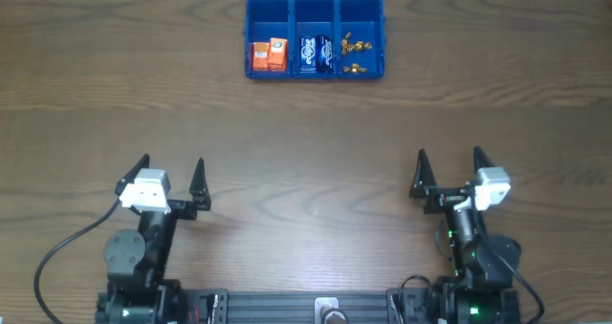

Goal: Sort Candies Into Trays

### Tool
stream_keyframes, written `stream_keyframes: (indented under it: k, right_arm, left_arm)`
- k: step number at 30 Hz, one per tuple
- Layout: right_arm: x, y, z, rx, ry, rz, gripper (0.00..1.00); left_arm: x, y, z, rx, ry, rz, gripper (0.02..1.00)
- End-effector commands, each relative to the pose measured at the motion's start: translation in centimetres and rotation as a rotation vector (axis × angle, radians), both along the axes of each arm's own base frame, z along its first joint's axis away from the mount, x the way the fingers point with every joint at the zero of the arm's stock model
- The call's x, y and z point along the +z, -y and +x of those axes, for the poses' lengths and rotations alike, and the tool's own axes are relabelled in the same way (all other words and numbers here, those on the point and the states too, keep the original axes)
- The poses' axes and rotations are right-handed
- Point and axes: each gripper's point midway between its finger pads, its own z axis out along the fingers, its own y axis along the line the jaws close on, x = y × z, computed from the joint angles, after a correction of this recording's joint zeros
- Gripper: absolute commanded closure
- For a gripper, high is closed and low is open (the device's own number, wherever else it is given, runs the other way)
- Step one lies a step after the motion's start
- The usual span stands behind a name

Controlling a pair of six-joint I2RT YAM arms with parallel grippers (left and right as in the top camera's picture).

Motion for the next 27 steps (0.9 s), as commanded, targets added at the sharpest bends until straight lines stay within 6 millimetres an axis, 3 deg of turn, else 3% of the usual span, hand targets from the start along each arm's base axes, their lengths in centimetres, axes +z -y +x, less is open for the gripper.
stream_keyframes:
  k: [1, 3, 27]
  right_arm:
    - [-1.52, -0.18, 0.00, 0.013, -0.045, -0.008, 0.001]
    - [-2.27, -0.05, -0.02, 0.006, -0.075, -0.006, 0.001]
    - [-2.29, -0.02, -0.01, 0.003, -0.077, -0.006, 0.003]
  left_arm:
    - [-1.63, 0.21, -0.10, -0.016, -0.047, 0.008, 0.020]
    - [-1.63, 0.21, -0.10, -0.016, -0.047, 0.008, 0.020]
    - [-1.63, 0.21, -0.10, -0.016, -0.047, 0.008, 0.020]
